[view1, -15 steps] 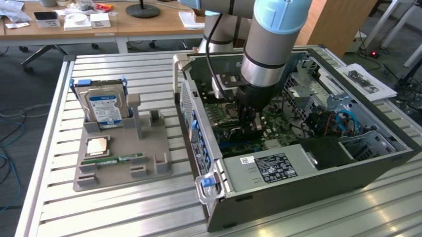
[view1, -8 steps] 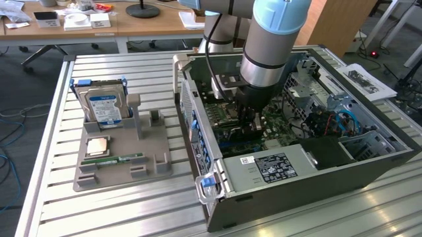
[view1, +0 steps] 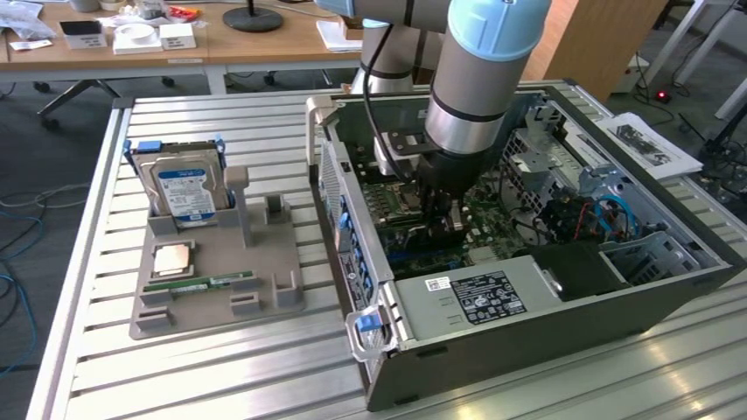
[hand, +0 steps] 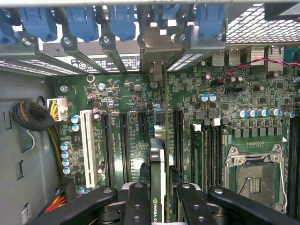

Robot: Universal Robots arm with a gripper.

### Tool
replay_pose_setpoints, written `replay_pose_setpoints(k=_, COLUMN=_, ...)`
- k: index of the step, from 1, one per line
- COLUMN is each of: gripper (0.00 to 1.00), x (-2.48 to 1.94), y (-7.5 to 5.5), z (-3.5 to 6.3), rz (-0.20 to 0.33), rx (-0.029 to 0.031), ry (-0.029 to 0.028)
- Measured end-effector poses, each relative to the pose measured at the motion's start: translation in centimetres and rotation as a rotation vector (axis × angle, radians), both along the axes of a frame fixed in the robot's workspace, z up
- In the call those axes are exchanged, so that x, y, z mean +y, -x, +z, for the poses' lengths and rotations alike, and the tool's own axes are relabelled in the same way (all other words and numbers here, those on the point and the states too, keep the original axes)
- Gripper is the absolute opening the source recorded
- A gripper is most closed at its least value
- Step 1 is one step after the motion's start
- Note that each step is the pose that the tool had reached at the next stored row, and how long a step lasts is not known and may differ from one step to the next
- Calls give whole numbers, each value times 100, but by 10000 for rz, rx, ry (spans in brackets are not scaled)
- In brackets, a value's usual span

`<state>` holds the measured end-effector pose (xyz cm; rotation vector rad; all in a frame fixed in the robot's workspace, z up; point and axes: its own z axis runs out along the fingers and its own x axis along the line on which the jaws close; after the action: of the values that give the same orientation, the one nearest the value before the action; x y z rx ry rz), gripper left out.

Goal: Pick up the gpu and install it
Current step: 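Insert the gpu into the slot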

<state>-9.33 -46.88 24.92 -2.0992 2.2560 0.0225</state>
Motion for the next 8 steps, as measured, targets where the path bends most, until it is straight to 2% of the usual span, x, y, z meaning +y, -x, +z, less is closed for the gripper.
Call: replay_pose_setpoints(k=8, gripper=27, x=0, y=0, z=12, rz=0, rx=1, ry=3)
